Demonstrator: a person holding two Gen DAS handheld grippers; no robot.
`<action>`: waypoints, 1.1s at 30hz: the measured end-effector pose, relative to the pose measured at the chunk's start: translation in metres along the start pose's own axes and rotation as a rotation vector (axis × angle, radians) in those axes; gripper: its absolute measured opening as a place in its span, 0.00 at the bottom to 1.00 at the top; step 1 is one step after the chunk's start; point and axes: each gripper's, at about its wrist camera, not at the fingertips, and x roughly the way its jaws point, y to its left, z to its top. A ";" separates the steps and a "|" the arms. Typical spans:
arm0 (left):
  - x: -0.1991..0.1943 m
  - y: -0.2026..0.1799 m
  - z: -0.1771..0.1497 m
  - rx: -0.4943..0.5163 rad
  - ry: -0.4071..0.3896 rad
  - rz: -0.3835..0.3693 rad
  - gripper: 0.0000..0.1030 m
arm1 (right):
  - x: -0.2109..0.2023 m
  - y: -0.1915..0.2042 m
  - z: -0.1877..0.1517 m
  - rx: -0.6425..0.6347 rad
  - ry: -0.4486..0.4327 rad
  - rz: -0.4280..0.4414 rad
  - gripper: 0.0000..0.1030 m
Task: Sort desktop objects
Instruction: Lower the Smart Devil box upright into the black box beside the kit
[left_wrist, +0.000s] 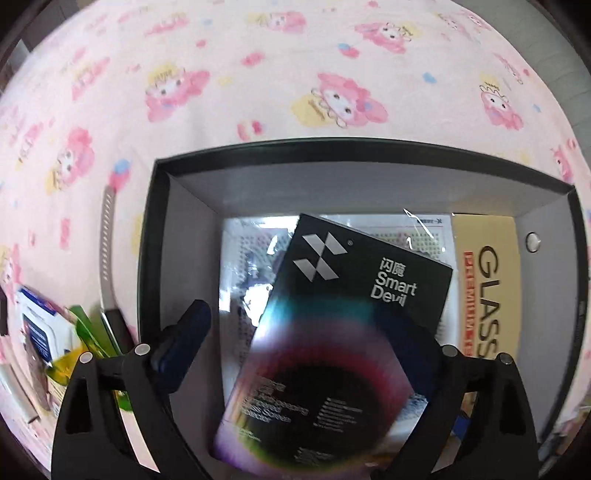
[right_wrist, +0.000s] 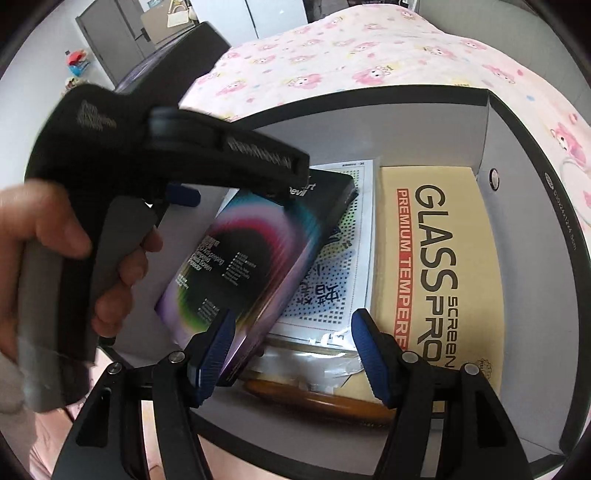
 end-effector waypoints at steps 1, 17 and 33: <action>0.001 -0.003 -0.003 0.008 0.024 -0.031 0.91 | 0.001 -0.001 0.001 0.007 -0.001 -0.002 0.61; -0.011 0.002 -0.040 -0.015 0.067 -0.287 0.66 | -0.022 -0.029 0.001 0.120 -0.061 0.034 0.61; 0.000 -0.022 -0.022 -0.087 0.073 -0.549 0.35 | -0.025 -0.051 -0.006 0.163 -0.123 -0.058 0.57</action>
